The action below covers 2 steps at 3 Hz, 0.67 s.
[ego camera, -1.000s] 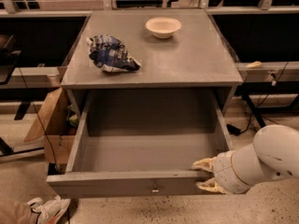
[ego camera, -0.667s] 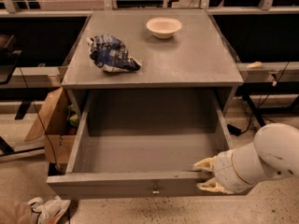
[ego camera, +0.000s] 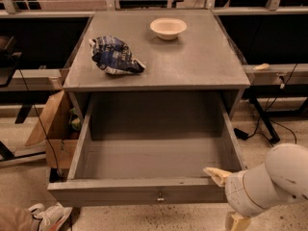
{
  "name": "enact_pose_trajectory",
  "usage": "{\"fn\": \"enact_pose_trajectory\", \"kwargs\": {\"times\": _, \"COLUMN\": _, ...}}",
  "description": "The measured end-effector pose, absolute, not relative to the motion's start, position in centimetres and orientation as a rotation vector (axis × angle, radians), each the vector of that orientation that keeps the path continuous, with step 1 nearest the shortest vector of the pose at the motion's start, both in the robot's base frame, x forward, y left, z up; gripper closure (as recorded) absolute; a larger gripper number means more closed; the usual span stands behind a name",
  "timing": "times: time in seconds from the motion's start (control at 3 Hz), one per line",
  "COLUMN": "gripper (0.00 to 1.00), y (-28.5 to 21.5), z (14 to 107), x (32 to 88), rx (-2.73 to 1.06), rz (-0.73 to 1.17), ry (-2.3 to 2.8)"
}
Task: Open top drawer
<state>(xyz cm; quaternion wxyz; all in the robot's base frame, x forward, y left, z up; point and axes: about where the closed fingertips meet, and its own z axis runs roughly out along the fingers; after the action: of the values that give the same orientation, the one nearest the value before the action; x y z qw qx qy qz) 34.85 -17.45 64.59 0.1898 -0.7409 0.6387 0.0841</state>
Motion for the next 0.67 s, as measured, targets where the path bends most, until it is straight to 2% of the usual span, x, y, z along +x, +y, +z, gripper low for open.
{"fn": "enact_pose_trajectory", "kwargs": {"times": 0.67, "gripper": 0.0, "y": -17.8, "z": 64.5, "x": 31.0, "rx": -2.119, "rz": 0.2, "ry": 1.811}}
